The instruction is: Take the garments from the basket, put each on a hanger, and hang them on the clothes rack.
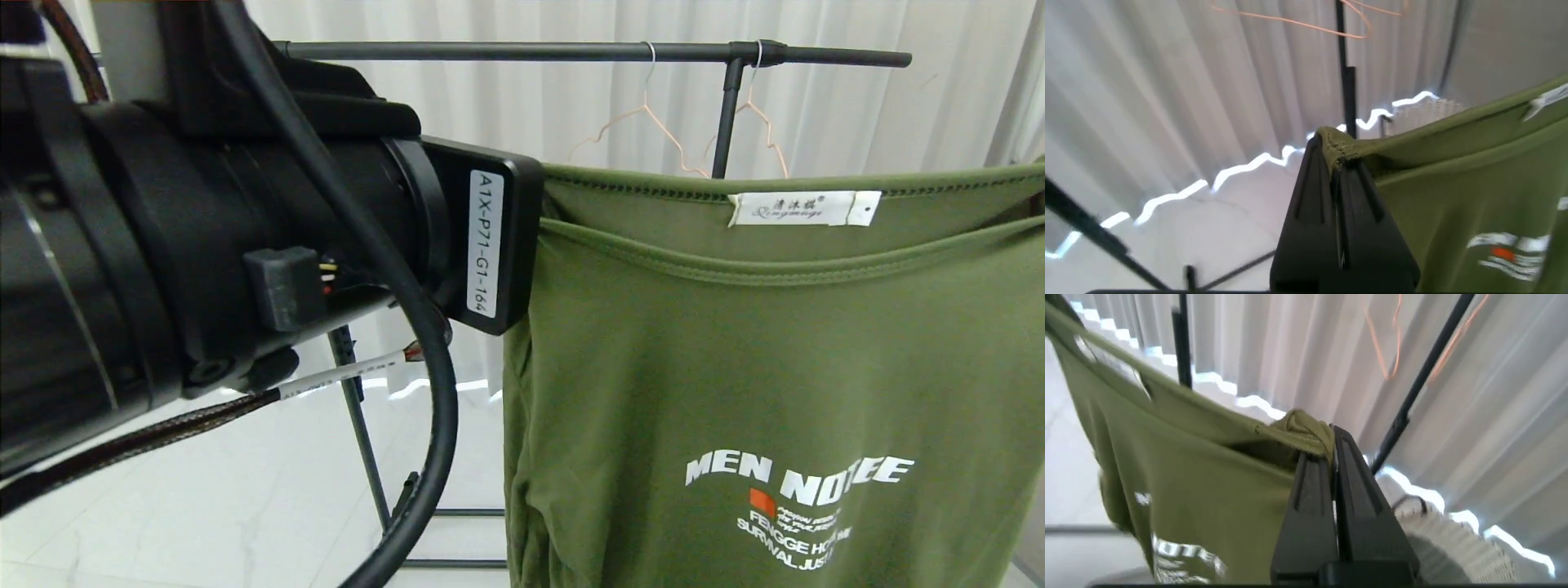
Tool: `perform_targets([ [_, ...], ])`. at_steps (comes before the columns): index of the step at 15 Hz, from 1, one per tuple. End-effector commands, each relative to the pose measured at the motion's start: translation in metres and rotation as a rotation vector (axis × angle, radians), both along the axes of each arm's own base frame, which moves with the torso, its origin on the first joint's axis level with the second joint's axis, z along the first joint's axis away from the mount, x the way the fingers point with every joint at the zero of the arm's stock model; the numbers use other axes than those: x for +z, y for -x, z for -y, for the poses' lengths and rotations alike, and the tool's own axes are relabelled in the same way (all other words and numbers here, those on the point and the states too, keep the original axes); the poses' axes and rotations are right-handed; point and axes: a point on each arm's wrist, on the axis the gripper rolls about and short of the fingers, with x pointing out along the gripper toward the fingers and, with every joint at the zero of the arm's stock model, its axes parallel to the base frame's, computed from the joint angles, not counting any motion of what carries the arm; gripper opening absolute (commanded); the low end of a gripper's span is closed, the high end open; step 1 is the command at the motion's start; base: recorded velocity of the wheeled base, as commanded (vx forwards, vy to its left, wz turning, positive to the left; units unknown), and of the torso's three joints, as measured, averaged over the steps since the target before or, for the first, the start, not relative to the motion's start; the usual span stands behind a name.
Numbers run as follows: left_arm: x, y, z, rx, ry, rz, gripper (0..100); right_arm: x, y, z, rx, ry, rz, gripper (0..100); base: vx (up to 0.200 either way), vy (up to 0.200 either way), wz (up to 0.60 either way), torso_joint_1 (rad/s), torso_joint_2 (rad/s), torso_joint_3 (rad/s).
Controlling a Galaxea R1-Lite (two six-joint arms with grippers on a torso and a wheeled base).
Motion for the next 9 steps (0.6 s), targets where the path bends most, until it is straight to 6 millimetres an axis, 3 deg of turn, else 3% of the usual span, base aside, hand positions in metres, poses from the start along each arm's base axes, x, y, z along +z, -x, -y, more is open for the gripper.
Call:
perform_targets([
  [1,0.004,-0.002,-0.003,0.025,0.001,0.016,0,0.0,-0.001,-0.002,0.003,-0.002,0.003,0,0.0,0.0,0.0,0.0,0.0,0.0],
  [9,0.005,0.009,-0.023,0.026,0.016,0.023,0,-0.015,-0.007,-0.008,0.029,0.035,-0.038,0,0.0,0.0,0.0,0.0,0.0,0.0],
])
